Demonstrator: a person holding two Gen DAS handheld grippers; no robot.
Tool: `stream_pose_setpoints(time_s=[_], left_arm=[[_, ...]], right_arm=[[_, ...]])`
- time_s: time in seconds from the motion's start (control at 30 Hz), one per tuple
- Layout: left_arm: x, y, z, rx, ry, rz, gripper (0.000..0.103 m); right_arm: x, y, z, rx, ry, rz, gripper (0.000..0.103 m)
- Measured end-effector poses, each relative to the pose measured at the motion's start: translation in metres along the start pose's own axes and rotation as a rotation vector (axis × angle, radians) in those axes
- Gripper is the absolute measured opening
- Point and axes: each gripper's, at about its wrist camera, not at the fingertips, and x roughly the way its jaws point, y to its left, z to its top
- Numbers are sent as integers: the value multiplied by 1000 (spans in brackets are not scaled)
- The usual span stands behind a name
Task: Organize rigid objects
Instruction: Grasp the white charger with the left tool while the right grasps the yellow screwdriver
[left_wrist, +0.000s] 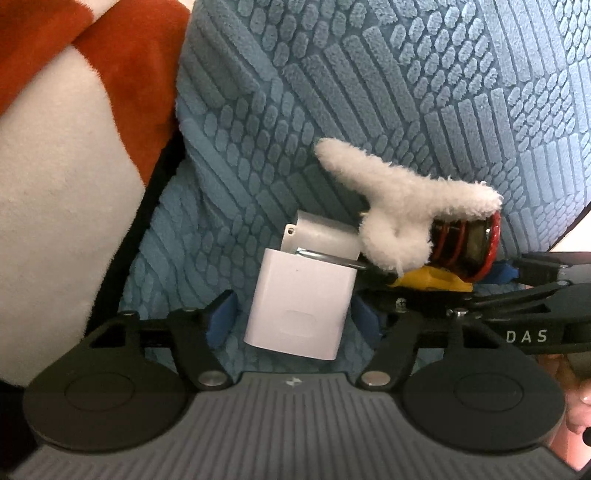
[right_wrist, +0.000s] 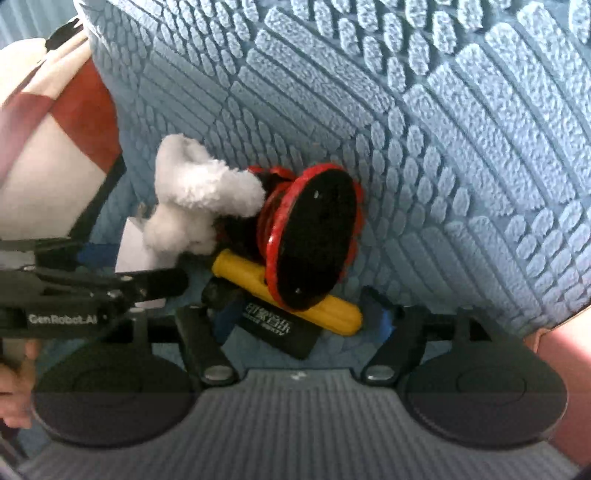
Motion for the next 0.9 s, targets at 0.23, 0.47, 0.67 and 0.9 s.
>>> stream_pose_setpoints(time_s=[0.23,0.47,0.67,0.9], left_arm=[[-8,8,1,9,11,11,64],[-22,17,-4,-25,36,5,62],[-31,17,-13,-27,49,0,61],[-57,28,-32,-83,37,5,60]], right_arm=[[-4,14,1,-15,27,-6,48],[-18,38,-19,-67,32,-1,32],[-25,58,-44,-72,24,-8,30],[-44,87,-76,-89,4,-23,23]])
